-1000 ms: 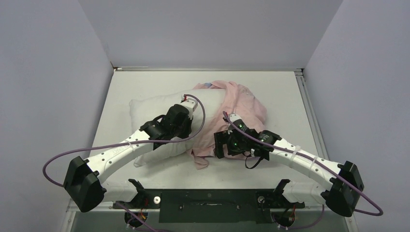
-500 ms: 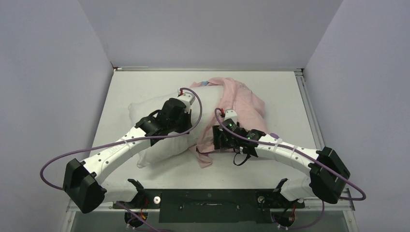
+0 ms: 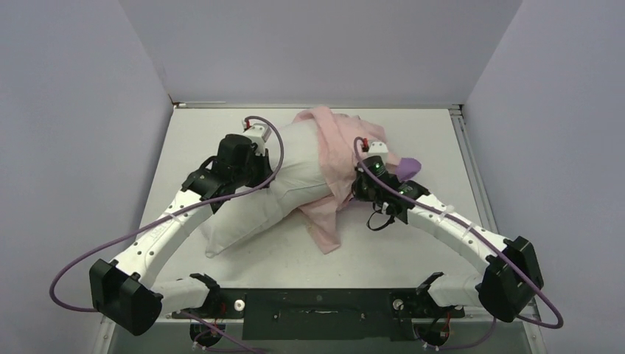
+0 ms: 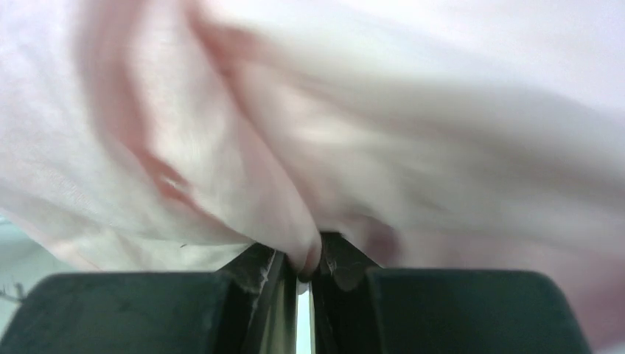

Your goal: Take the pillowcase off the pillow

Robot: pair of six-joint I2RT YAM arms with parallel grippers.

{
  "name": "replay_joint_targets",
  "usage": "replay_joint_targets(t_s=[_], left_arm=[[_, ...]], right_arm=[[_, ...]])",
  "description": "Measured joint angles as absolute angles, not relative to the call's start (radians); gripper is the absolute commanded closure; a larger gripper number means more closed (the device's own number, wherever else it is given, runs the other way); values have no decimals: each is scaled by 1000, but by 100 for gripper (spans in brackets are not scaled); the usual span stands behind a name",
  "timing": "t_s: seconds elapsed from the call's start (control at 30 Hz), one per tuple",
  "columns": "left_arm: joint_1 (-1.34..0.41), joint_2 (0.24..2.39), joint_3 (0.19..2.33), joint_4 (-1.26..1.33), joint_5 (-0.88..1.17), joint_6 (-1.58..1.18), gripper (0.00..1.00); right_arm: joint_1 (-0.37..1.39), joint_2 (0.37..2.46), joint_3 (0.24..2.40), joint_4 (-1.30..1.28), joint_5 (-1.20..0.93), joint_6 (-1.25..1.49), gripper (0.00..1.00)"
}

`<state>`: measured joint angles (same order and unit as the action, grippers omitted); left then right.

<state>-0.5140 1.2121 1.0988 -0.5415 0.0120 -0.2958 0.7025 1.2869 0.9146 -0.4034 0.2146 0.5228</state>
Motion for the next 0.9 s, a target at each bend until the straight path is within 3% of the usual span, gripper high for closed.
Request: replay_joint_targets(t_s=[0.43,0.57,0.77,0.83,0.9], left_arm=[[-429,1134,1148,-590,10,-218,100],[-429,1122,1136,-596,25,-217,100],[-427,997,942,-575,120,-267,100],[-421,941,859,-570,174,-300,86],[-416,902,807,-562,227,-326,59]], right_arm=[[239,1220,1158,-532,1,446,95],[126,1230,1142,-549,-99,465,95],[71,1237,966,-540,-194,464,91],[66,1232,909,-541,-220,456,88],[59,1217,862,-544,-238,444,83]])
